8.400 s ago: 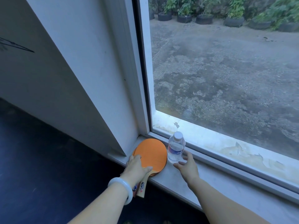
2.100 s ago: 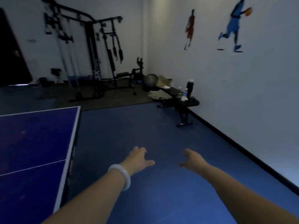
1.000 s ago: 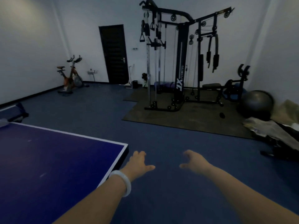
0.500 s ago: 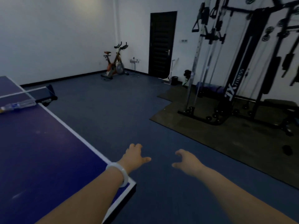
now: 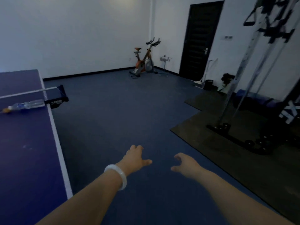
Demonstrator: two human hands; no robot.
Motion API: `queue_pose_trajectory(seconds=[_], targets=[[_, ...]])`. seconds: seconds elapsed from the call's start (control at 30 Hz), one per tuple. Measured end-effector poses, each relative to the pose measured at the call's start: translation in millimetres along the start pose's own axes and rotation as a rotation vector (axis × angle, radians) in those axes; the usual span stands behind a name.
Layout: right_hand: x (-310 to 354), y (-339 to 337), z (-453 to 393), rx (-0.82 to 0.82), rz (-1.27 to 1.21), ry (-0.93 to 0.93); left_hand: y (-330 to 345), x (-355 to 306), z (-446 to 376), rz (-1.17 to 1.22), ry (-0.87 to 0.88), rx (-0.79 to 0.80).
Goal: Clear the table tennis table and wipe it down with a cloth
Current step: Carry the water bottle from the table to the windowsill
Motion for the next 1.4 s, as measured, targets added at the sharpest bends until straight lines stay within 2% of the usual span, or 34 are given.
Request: queue_pose_trajectory(seconds=[0.17,0.3,0.5,0.9,1.07,1.4], targets=[[27.1,-29.8,-114.9,0.156,0.031,-0.085,-11.3,9.2,-74.5,0.027,-0.214,0.019],[63.6,-30.7,-198.2,0.271,0.066,-0.161,-27.9,29.2,-114.8,0.094,-0.373,-0.032],[125.6,35.0,-286.1,0.501,0.132,-0.273,-41.5,87.6,-151.8,0.175,-0.588,-0.052],[293.7,135.5,-479.2,0.598,0.256,-0.388,-123.6,260.6,-291.1,0.312,-0.759,-0.177],[340.4,182.2,-546.3,0.720,0.286,-0.404,-146.4,319.5,-335.3,0.349,-0.853,-0.172],[481.3,281.6,-685.5,0.946,0.348,-0.559,-202.2,439.6,-408.8,0.421,-1.181,-0.222]])
Point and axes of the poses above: each hand's wrist, its own z-axis away from the middle knuckle, its own y-axis out of the palm, x = y × z, the point moved 4 cm from there along -z, towards the middle knuckle, and after that the axes turned 14 degrees about -z, right-handed, at the moved point
